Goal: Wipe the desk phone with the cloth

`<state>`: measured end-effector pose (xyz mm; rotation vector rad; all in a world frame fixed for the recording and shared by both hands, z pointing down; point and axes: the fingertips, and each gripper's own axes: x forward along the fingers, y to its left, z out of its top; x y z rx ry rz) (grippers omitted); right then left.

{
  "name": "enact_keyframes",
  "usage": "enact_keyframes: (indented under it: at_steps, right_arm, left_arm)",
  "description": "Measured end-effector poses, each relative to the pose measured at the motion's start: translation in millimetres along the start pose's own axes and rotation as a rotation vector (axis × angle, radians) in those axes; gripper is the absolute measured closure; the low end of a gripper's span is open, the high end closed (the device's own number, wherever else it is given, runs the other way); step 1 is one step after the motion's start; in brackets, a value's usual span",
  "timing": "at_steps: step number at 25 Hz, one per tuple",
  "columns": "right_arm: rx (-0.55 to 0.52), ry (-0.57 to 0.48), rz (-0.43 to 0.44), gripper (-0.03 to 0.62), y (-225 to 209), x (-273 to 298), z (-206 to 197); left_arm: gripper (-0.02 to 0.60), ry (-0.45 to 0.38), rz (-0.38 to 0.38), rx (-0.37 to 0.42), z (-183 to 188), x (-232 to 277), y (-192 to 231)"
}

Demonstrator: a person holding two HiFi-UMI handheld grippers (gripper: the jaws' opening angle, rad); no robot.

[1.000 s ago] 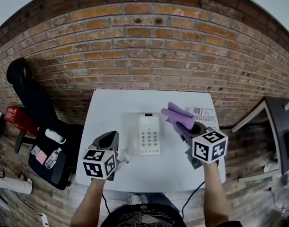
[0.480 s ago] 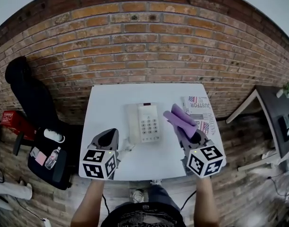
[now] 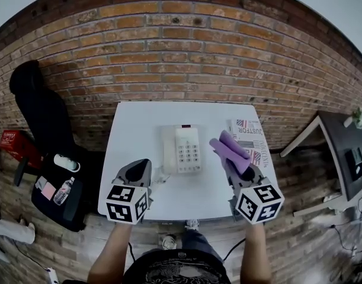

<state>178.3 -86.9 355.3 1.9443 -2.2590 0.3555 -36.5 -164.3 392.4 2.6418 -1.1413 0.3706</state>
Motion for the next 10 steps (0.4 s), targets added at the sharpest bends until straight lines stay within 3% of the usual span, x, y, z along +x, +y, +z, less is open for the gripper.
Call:
enact_keyframes:
  at_steps: [10]
  right_arm:
    - [-0.009, 0.001, 0.009, 0.551, 13, 0, 4]
  left_arm:
    - [0.577, -0.003, 0.003, -0.009, 0, -8, 7]
